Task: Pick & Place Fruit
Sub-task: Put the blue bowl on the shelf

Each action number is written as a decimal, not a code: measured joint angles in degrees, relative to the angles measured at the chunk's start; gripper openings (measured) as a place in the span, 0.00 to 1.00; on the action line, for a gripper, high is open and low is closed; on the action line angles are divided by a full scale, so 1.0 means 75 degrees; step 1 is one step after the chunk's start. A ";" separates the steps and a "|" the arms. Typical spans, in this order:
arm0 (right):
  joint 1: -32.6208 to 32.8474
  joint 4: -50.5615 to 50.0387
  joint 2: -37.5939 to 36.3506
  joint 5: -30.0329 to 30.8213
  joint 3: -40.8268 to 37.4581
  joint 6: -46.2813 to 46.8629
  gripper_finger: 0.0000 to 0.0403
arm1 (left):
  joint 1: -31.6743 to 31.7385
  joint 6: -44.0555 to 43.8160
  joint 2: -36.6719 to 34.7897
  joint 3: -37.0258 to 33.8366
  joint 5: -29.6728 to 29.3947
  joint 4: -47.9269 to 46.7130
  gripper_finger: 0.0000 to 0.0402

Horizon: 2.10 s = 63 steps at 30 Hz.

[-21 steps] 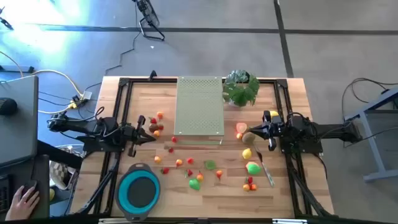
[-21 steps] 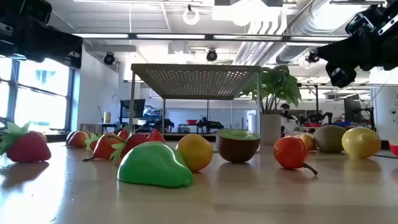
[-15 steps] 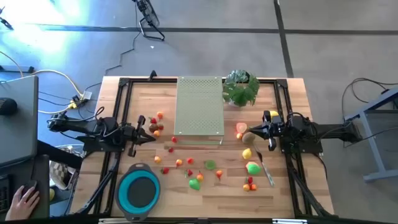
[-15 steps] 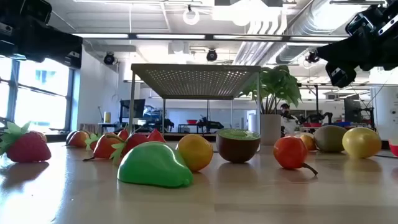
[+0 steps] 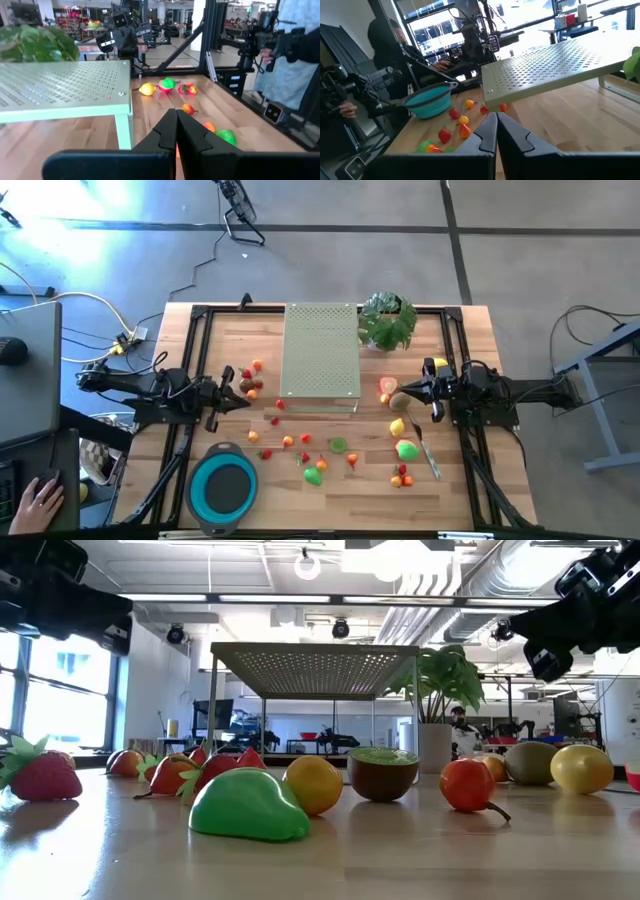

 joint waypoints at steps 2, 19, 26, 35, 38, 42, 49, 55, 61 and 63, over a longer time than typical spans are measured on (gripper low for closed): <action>0.0000 -0.0002 0.0000 -0.0003 0.0000 0.0021 0.01 | 0.0000 -0.0167 0.0000 0.0000 0.0000 -0.0003 0.00; 0.0000 -0.0002 0.0000 -0.0009 0.0000 0.0015 0.01 | 0.0000 -0.0421 0.0001 0.0000 0.0000 0.0013 0.00; 0.0000 0.0001 0.0000 -0.0009 0.0000 -0.0063 0.01 | 0.0000 -0.0848 -0.0001 0.0000 0.0000 0.0300 0.00; 0.0000 0.0001 -0.0002 -0.0012 0.0000 -0.0191 0.01 | 0.0000 -0.0847 0.0002 0.0000 -0.0002 0.0327 0.00; 0.0000 0.0022 -0.0003 -0.0014 0.0000 -0.0171 0.01 | 0.0000 -0.1074 0.0000 0.0066 -0.0231 0.0349 0.00; 0.0000 0.0364 -0.0003 -0.0009 0.0000 -0.0170 0.01 | 0.0000 -0.1201 0.0045 0.0295 -0.0419 0.0223 0.00; 0.0002 0.0258 0.0128 0.0176 0.0325 -0.0172 0.01 | 0.0000 -0.1165 0.0053 0.0565 -0.0999 0.0251 0.00; 0.0003 0.0215 0.0737 0.0372 0.0868 0.0052 0.01 | 0.0000 -0.1265 0.0054 0.0592 -0.1532 0.0299 0.00; 0.0003 -0.0093 0.1922 0.0420 0.1794 0.0221 0.01 | 0.0000 -0.1586 0.0071 0.0723 -0.1865 0.0269 0.00; 0.0003 -0.0368 0.2353 0.0420 0.2173 0.0251 0.01 | 0.0000 -0.1596 0.0191 0.0886 -0.1891 0.0278 0.00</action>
